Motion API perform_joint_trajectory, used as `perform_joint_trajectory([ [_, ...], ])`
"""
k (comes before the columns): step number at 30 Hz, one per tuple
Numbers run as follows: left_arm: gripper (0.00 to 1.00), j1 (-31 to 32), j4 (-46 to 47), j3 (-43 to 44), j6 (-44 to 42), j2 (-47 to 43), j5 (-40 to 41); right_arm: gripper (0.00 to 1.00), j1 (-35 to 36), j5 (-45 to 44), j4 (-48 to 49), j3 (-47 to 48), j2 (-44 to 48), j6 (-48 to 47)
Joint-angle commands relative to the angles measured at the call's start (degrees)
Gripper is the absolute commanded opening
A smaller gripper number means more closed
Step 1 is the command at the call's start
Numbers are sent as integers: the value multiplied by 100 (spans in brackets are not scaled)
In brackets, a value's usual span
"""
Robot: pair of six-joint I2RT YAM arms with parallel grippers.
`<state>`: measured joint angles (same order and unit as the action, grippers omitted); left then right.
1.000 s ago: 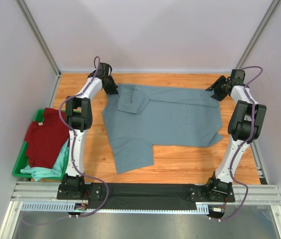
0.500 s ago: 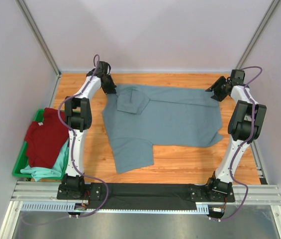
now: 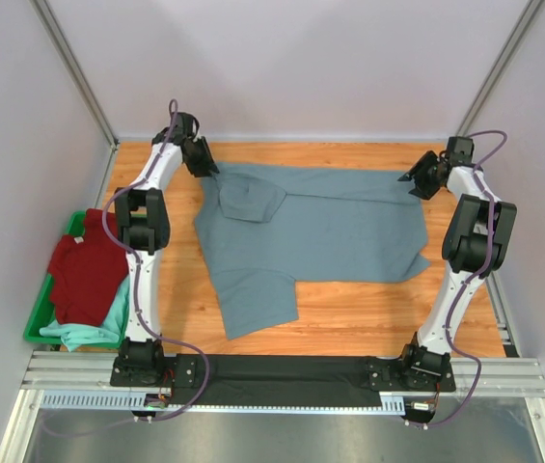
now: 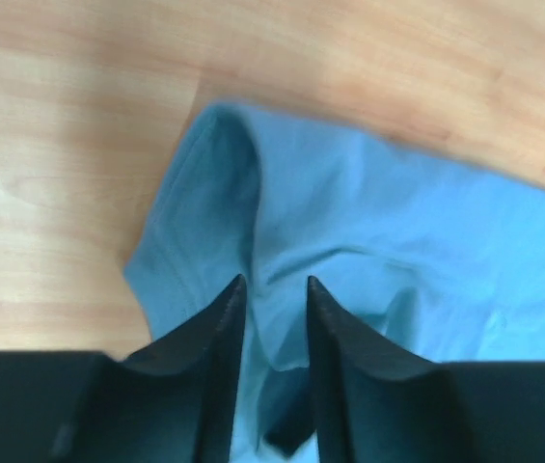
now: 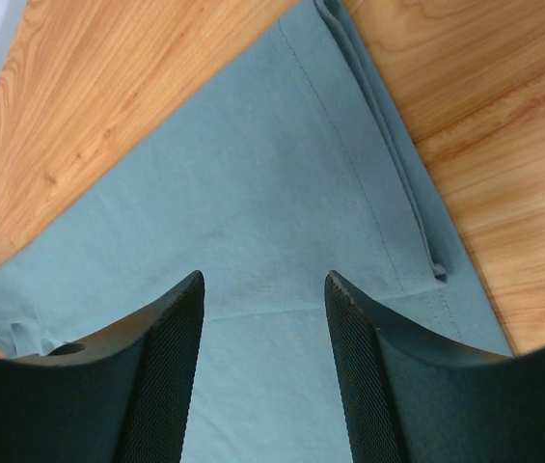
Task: Fold and stack the t-shirts
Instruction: Fold the tshirt
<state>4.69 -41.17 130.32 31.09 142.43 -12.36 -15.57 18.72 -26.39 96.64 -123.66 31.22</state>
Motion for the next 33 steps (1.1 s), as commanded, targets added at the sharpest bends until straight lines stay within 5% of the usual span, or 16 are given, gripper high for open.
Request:
perform_joint_trajectory([
  [1,40,76,-15,-593,-296,-662,-162,54,19,-9,-94,-84,104,-72],
  [3,49,94,187,-1373,-340,-1242,-109,54,89,-9,-173,-145,218,-125],
  [5,69,129,460,-1772,-437,-1594,-92,56,282,-9,-191,-329,446,-134],
  [9,69,138,767,-2519,-735,-2237,-468,60,888,228,168,-813,833,182],
  [18,68,138,803,-2556,-973,-1824,-1454,65,3138,870,1697,-771,369,1491],
  [24,66,138,803,-2678,-877,-1666,-1568,47,3868,923,1804,-198,-413,2028],
  [33,59,138,1075,-3258,-807,-1921,-1805,17,3957,888,2111,-822,-326,2256],
])
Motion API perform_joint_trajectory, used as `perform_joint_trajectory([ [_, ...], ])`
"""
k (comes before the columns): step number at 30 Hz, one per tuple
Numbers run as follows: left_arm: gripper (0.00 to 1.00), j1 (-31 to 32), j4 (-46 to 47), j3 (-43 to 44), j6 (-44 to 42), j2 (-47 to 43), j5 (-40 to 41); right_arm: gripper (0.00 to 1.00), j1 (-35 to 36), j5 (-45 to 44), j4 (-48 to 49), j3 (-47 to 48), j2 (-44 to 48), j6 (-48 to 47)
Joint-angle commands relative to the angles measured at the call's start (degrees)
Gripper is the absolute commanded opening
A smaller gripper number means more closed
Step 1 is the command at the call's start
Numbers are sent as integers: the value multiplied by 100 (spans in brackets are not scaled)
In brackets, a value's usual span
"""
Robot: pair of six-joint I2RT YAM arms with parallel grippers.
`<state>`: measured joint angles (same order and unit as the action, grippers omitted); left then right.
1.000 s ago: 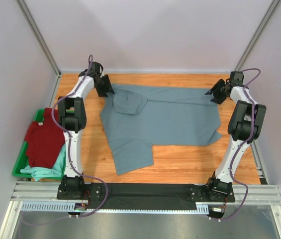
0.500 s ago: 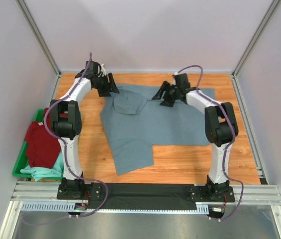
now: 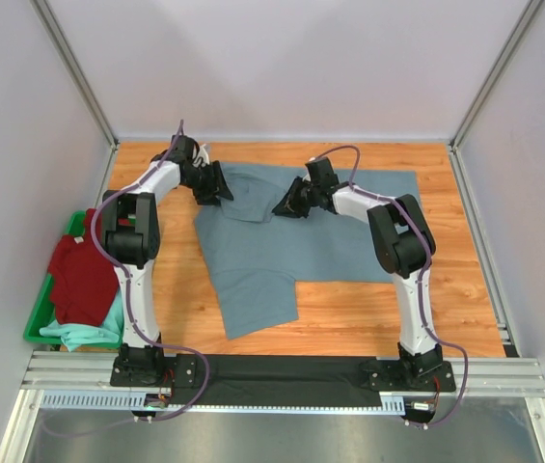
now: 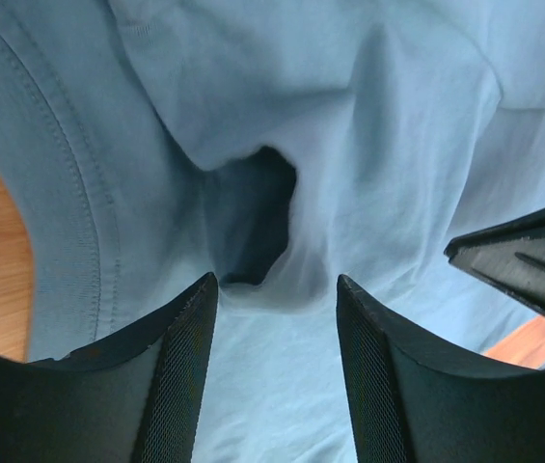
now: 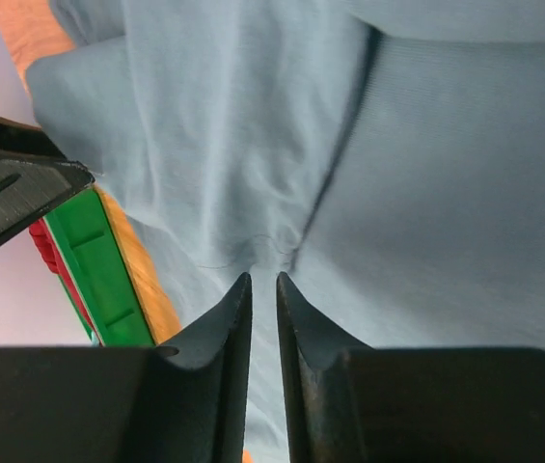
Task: Fold and stack the t-shirts
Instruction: Fold the tshirt
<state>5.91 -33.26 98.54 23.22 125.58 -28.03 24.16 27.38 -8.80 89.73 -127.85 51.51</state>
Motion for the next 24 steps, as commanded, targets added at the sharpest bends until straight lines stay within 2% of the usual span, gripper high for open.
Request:
perform_joint_trajectory([
  [1,59,15,328,-116,15,-236,-273,17,-8,13,352,-192,103,254],
  [10,52,15,337,-63,95,-236,-422,24,132,57,405,-290,-3,316],
  [19,42,15,267,-107,130,-315,-449,24,133,145,625,-307,-240,632],
  [24,41,15,197,-98,139,-376,-440,23,150,128,660,-281,-354,703],
])
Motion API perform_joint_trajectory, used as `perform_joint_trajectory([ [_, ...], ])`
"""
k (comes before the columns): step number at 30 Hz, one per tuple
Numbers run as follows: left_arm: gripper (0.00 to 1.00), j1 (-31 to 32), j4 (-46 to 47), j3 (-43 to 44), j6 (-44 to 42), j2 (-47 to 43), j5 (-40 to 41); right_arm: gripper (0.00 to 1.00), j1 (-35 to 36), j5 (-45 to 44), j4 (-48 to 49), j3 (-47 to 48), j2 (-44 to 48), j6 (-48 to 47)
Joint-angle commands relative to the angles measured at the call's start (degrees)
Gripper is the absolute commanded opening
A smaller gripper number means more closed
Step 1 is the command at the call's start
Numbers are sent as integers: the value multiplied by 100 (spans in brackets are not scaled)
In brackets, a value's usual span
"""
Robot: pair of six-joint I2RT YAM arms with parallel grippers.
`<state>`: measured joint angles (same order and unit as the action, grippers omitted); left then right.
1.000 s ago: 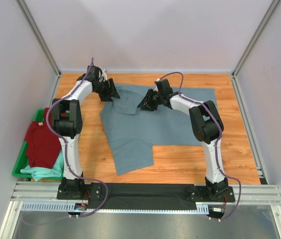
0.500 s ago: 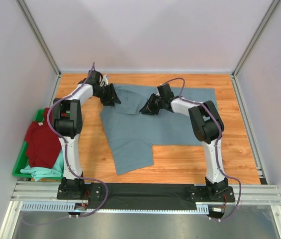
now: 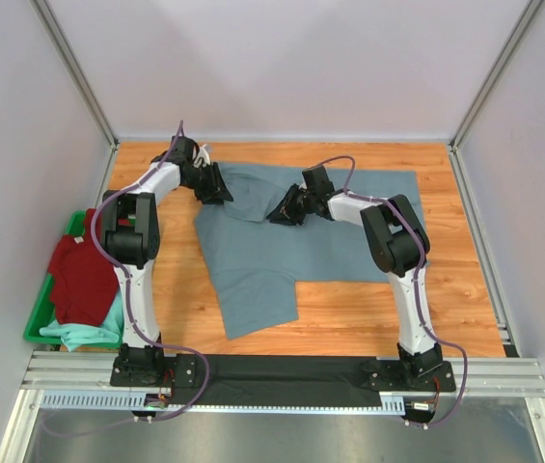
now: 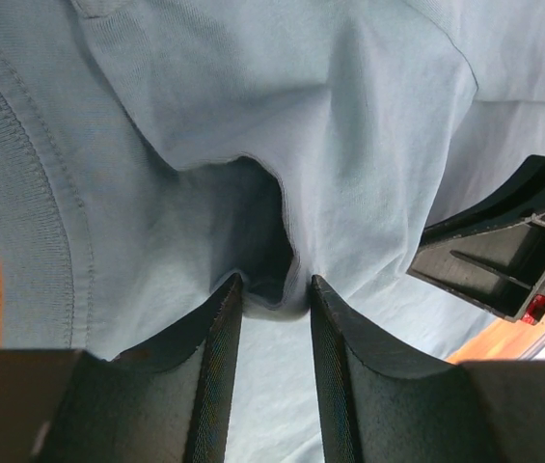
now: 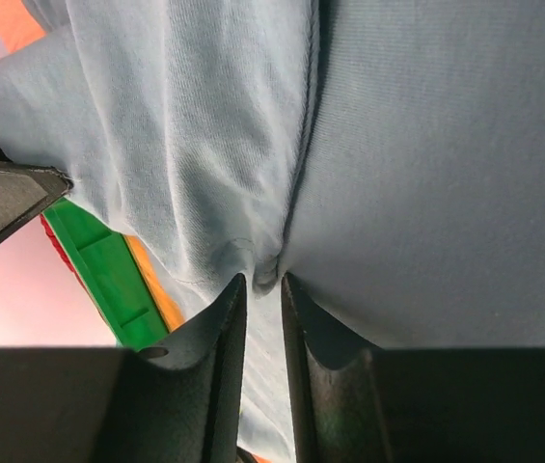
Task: Fold and stack the t-shirts
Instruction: Fold the tshirt
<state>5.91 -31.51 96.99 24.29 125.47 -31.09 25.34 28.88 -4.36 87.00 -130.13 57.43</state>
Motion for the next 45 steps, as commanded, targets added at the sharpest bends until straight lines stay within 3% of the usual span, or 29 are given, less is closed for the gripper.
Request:
perform_joint_trajectory([
  [1,41,15,22,57,32,-365,-125,21,32,-14,216,10,-153,128],
  [3,40,15,-22,74,32,-374,-125,15,32,38,190,124,-215,128],
  [6,33,15,-145,136,32,-392,-108,11,23,91,-2,229,-163,84],
  [9,22,15,-329,232,75,-374,-90,0,15,12,-389,343,127,-144],
  [14,8,15,-654,320,225,-392,-64,0,-100,485,-977,774,400,-521],
  [19,7,15,-681,101,488,-602,-29,0,-310,864,-1172,634,655,-593],
  [24,0,15,-602,-294,866,-778,-116,0,-451,1383,-1418,625,472,-733],
  [29,0,15,-392,-611,1191,-849,-169,0,-539,1699,-1593,739,321,-970],
  [38,0,15,-435,-919,1350,-1042,393,0,-680,1954,-2024,976,67,-1181],
  [40,4,15,-522,-858,1341,-981,463,0,-689,1989,-2173,1133,-39,-1286],
  [41,12,7,-558,-822,1332,-972,481,0,-697,1990,-2557,1248,-178,-1374],
  [42,30,15,-619,-787,1306,-963,516,1,-732,1929,-2822,1362,-206,-1688],
  [43,34,15,-916,-674,1184,-963,743,2,-750,1693,-3373,1581,-206,-1900],
  [45,47,24,-1111,-699,973,-1155,1147,15,-837,1123,-3999,1741,100,-2757],
])
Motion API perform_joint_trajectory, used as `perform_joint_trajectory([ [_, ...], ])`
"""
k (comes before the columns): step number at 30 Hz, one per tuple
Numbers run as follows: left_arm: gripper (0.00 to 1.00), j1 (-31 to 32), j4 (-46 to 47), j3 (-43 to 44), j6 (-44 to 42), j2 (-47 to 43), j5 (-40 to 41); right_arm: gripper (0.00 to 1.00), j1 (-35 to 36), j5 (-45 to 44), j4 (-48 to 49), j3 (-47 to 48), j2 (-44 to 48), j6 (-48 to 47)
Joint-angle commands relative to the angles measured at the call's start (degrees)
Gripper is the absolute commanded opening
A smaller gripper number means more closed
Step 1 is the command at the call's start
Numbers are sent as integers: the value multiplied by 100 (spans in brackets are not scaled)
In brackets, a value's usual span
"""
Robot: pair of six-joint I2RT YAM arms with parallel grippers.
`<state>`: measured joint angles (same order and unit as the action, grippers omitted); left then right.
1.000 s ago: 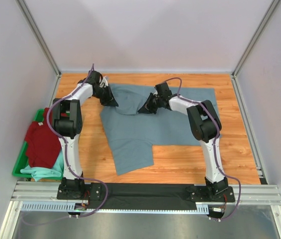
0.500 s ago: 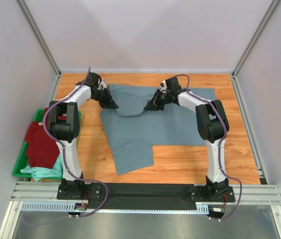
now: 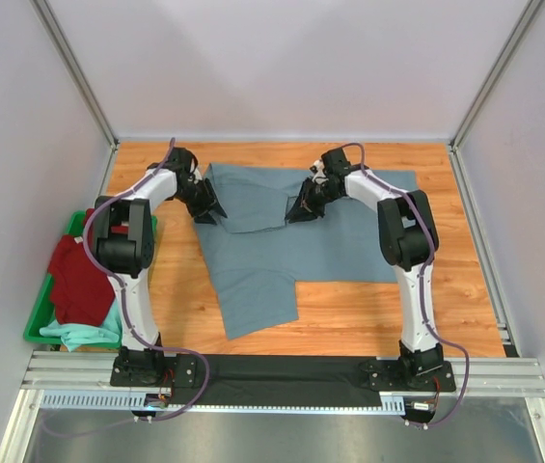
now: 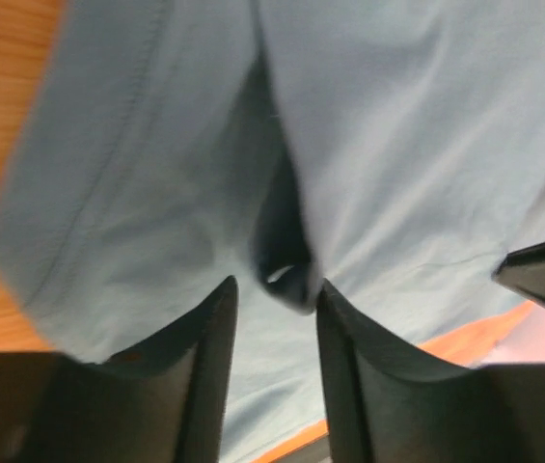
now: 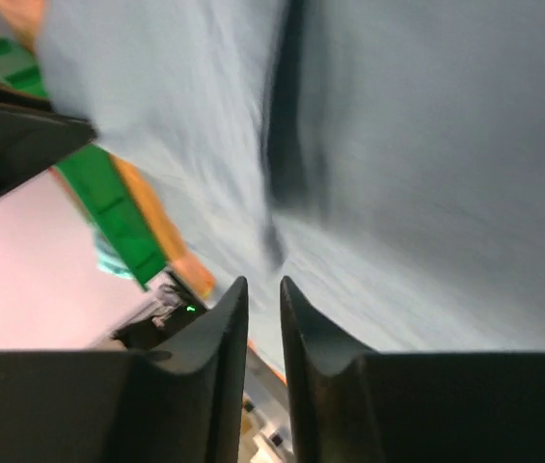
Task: Fold and stack the t-shirts
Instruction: Fold the tshirt
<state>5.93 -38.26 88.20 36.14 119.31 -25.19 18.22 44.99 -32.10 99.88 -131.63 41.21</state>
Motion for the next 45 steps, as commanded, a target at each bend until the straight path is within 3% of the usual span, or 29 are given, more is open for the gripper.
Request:
perform_joint_trajectory([
  [1,50,22,-437,32,-404,-862,907,24,-160,-892,-1411,436,470,-1350],
  [4,54,31,-157,-110,-731,-1383,1113,33,-415,-2499,-1126,-1,1200,-1879],
  [7,53,39,326,116,-863,-1323,1008,42,-880,-3099,-712,5,1377,-1610],
  [11,51,48,1161,723,-916,-551,665,48,-1425,-3610,-815,513,1070,-1247],
  [14,51,48,1487,1409,-776,258,875,57,-1724,-3900,-1027,796,806,-1264],
  [19,48,31,1426,2533,-214,1375,1166,60,-2226,-3998,-834,1104,472,-1422],
  [26,46,-127,1331,2816,727,2043,911,50,-2604,-4174,-430,1429,-72,-1678],
  [31,45,-382,1313,2956,1017,2386,665,49,-2797,-4261,-314,1841,-687,-1879],
  [35,48,-523,1067,3737,913,2886,358,51,-2947,-4254,-788,2700,-1232,-1889],
  [39,53,-558,636,4932,536,3432,59,53,-3000,-3709,-1079,3072,-1471,-1950],
  [45,63,-690,469,4778,78,2529,93,58,-2982,-3716,-1789,3275,-918,-1827],
])
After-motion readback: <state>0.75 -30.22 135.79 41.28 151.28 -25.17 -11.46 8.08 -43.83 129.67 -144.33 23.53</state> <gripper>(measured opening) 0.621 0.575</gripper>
